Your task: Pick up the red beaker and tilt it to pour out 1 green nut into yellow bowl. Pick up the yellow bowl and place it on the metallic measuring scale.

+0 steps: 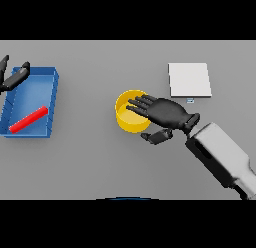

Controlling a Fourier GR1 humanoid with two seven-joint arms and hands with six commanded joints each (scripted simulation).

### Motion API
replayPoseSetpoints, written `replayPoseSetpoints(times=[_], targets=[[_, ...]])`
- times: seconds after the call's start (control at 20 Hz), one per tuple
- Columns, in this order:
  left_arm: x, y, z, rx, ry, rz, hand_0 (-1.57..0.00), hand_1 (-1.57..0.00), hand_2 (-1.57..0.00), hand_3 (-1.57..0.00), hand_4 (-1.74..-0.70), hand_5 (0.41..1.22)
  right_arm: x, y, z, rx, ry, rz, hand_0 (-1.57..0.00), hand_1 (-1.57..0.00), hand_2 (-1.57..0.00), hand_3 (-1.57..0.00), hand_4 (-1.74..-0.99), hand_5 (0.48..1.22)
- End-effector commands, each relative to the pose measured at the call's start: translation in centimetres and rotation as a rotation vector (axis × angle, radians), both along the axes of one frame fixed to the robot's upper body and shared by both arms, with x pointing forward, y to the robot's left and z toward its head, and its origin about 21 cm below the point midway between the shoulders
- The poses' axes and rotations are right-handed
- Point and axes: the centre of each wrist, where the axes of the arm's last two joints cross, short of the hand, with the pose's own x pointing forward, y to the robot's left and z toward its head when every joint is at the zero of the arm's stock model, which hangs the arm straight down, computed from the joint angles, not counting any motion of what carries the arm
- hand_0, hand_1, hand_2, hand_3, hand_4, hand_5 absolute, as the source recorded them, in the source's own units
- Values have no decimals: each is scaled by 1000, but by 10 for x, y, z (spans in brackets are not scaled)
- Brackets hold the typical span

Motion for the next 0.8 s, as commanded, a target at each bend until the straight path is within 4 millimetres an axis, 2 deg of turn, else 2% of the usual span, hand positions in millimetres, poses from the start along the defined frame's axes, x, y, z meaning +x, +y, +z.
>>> replayPoseSetpoints(times=[0.0, 0.3, 0.45, 0.6, 0.75], targets=[[-3, 2, 1, 3, 6, 9, 0, 0, 0, 0, -720, 687, 2, 4, -5, -29, 11, 22, 1, 1, 1, 1, -1215, 704], [-6, 8, -3, -8, 9, 19, 1, 1, 1, 1, -724, 688, 20, 24, -12, -206, 39, 62, 1, 1, 1, 1, -1231, 703], [-4, 8, 2, -10, 7, 12, 1, 1, 1, 1, -723, 688, 25, 31, -13, -272, 47, 87, 1, 1, 1, 1, -1259, 714], [-5, 8, -3, -15, 4, 10, 1, 1, 1, 1, -717, 684, 30, 36, -16, -325, 70, 93, 1, 1, 1, 1, -1275, 735], [-5, 12, 1, -20, -9, 7, 1, 1, 1, 1, -718, 688, 33, 44, -16, -331, 82, 84, 1, 1, 1, 1, -1297, 753]])
